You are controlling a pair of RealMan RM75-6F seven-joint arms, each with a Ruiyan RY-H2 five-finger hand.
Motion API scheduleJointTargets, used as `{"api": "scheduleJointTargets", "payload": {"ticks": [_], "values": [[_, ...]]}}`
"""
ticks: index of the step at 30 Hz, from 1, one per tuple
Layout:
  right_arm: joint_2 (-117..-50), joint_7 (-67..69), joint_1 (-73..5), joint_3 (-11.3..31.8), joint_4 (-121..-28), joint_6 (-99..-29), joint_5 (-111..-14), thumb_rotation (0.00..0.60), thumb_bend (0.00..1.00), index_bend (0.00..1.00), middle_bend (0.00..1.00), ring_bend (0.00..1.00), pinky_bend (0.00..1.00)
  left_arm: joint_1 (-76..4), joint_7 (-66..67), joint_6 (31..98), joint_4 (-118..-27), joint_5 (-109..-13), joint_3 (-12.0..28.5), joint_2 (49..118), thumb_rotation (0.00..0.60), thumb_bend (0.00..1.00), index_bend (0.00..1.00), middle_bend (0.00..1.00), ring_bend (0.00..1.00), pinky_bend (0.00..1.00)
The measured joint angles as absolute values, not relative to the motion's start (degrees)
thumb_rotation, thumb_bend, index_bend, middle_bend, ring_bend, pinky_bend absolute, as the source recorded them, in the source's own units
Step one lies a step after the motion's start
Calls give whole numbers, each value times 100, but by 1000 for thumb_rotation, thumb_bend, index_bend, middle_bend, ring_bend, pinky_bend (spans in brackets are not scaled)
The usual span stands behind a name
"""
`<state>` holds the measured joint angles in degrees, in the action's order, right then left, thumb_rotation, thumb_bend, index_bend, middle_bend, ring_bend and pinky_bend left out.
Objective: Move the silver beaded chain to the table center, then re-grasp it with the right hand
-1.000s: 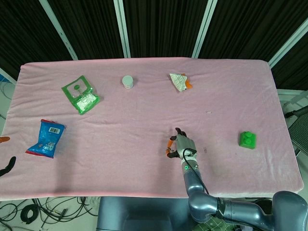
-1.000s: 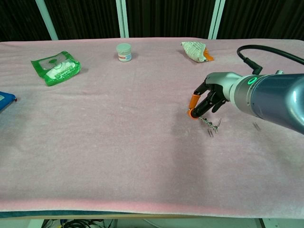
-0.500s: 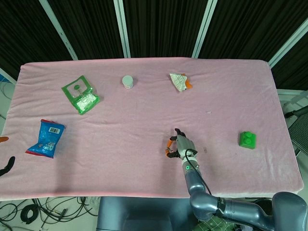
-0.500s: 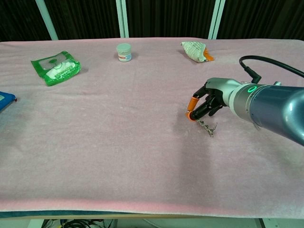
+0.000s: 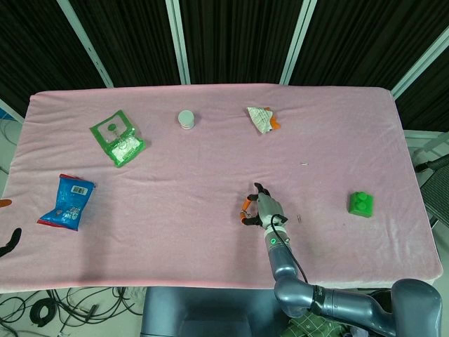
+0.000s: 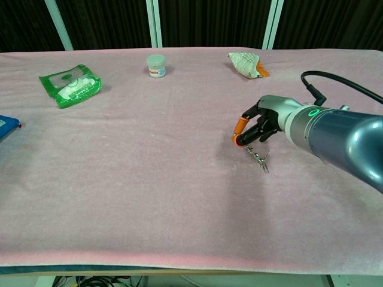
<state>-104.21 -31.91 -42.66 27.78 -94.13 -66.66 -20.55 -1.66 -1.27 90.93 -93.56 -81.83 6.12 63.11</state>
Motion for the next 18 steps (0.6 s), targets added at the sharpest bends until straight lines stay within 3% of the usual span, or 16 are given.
{"api": "scheduleJointTargets", "payload": {"ticks": [18], "values": [[-10326, -2736, -4218, 2582, -9353, -6611, -2170, 600, 356, 612, 1, 47, 212, -140, -27, 9140, -9380, -8157, 642, 6345, 600, 301, 315, 50, 0, 0]]}}
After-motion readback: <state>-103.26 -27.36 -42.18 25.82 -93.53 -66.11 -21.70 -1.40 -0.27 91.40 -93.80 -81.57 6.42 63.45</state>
